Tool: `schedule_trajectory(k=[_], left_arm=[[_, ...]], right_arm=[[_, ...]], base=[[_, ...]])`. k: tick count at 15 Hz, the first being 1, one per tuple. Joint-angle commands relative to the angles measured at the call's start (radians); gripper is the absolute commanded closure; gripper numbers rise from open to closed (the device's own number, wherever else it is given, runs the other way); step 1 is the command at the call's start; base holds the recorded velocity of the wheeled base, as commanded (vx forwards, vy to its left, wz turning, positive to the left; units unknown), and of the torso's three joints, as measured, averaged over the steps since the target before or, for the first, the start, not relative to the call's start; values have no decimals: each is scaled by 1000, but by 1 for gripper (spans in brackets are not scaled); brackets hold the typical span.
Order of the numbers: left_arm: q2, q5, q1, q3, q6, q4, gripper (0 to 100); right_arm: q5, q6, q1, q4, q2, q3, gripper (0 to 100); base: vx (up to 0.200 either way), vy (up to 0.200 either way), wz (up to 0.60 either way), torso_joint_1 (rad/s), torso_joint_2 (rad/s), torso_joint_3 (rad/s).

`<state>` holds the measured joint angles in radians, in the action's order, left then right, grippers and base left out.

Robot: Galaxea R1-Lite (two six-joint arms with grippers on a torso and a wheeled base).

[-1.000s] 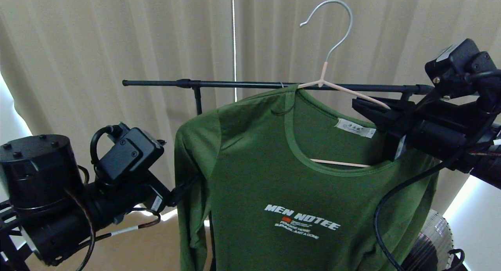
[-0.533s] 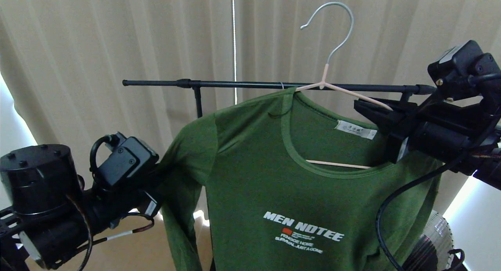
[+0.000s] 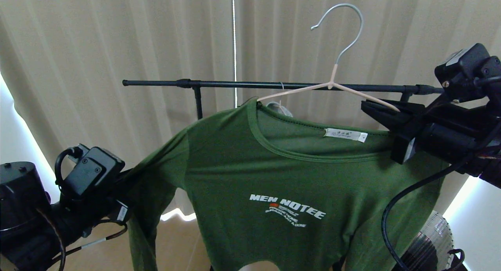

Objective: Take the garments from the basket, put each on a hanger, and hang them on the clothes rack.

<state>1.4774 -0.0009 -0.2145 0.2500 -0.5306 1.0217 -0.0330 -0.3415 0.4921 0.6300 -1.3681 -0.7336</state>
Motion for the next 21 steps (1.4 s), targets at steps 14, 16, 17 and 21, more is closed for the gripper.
schedule_trajectory(k=[14,16,17,21], left_arm=[[-209,2,-102,190,138,-341,0],[-278,4,-102,238,185,-512,0],[-335,2,-100,253,239,-629,0],[-359,4,-94,170,236,-635,0]], right_arm=[[-82,-57,-366,-171,138,126,100],[-87,-57,-415,-217,192,155,100],[-87,-57,-491,-259,244,183,100],[-91,-59,-600,-363,314,197,100]], base=[[0,0,0,0,0,0],[0,0,0,0,0,0],[0,0,0,0,0,0],[0,0,0,0,0,0]])
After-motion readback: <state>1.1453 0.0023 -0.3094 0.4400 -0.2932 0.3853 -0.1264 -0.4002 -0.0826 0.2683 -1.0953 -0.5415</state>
